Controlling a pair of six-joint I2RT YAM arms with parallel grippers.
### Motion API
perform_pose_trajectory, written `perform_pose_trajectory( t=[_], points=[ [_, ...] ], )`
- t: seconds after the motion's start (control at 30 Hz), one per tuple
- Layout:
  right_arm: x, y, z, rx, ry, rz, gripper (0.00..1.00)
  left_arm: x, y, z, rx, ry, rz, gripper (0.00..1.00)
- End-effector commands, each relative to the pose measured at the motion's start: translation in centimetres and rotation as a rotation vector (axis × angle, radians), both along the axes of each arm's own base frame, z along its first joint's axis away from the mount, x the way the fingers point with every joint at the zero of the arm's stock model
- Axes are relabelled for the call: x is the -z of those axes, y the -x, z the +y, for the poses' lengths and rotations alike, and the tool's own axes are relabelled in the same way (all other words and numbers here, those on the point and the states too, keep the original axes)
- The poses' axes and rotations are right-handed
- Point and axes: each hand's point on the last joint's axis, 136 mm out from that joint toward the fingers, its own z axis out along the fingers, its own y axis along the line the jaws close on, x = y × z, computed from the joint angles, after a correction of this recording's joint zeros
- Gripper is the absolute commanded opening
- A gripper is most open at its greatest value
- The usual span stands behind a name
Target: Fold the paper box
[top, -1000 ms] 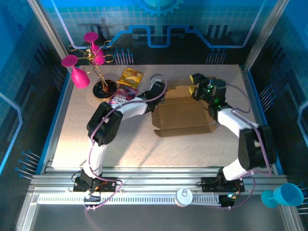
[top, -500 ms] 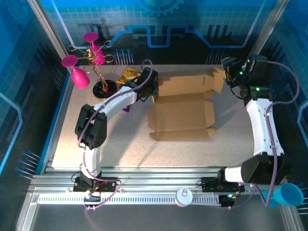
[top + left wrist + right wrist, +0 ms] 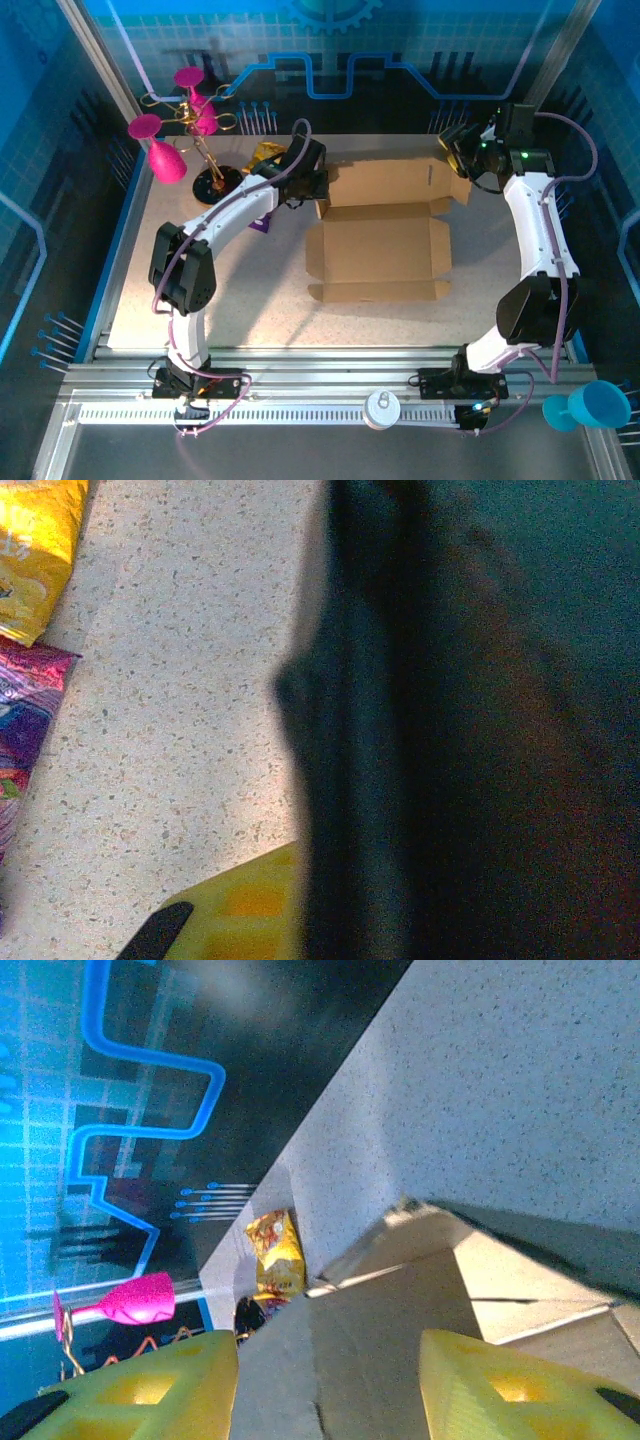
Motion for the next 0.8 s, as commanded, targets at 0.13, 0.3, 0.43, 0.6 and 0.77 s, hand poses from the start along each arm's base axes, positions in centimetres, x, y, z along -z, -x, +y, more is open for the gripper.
perform_pose_trajectory(
  t=[0.13, 0.3, 0.43, 0.6, 0.77],
  points=[
    [0.2, 0.4, 3.1, -0.106, -0.019, 0.019, 0.51, -4.0, 0.7, -1.0, 0.026, 0.07, -0.037, 0.0],
    [-0.5, 0.1, 3.7, -0.114, -0.032, -0.002, 0.43, -4.1, 0.8, -1.2, 0.034, 0.07, -0.038, 0.0],
    [-0.8, 0.1, 3.9, -0.114, -0.04, -0.006, 0.28, -4.2, 0.8, -1.3, 0.039, 0.07, -0.039, 0.0],
    [-1.1, 0.2, 3.9, -0.104, -0.047, -0.021, 0.17, -4.6, 0.7, -1.3, 0.039, 0.068, -0.044, 0.0],
    [-1.8, 0.4, 3.3, -0.09, -0.042, -0.042, 0.28, -4.9, 0.7, -1.2, 0.036, 0.068, -0.044, 0.0]
  ],
)
